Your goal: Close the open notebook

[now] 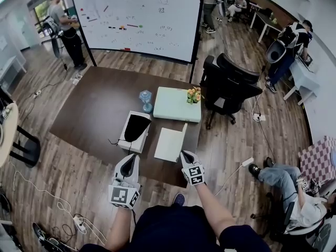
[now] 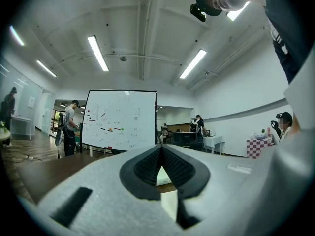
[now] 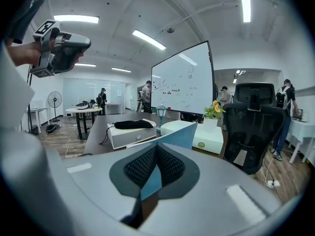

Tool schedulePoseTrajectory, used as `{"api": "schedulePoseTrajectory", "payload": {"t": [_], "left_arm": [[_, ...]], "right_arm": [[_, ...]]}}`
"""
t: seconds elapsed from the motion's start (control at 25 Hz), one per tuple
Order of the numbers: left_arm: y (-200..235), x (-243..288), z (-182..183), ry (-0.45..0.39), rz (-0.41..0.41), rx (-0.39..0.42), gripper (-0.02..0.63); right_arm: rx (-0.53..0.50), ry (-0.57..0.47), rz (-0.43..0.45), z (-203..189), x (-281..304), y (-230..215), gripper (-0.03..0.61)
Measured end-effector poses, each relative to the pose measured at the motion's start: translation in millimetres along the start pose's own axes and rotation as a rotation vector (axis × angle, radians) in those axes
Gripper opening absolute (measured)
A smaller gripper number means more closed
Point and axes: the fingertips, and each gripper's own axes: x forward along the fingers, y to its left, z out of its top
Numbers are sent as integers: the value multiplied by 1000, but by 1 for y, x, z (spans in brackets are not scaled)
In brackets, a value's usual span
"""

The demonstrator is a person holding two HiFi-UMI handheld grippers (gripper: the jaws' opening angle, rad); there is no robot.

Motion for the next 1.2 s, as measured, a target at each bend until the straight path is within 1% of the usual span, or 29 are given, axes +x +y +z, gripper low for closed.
{"api": "schedulePoseTrajectory", "payload": {"t": [0.28,0.56,0.96,1.2], "left_arm": [[11,-4,5,-2,13,2,-5],[24,-9,4,-1,29,-4,-5],[19,1,4,5,-19,-6,-5],[11,9,6,1,-53,-6,-5]], "right_arm": [[10,19,27,3,19,15,8],[38,13,22,6,28,21,8],[55,-42,-37,34,13,5,8],[53,-111,-81,64,-9,-7,8]]}}
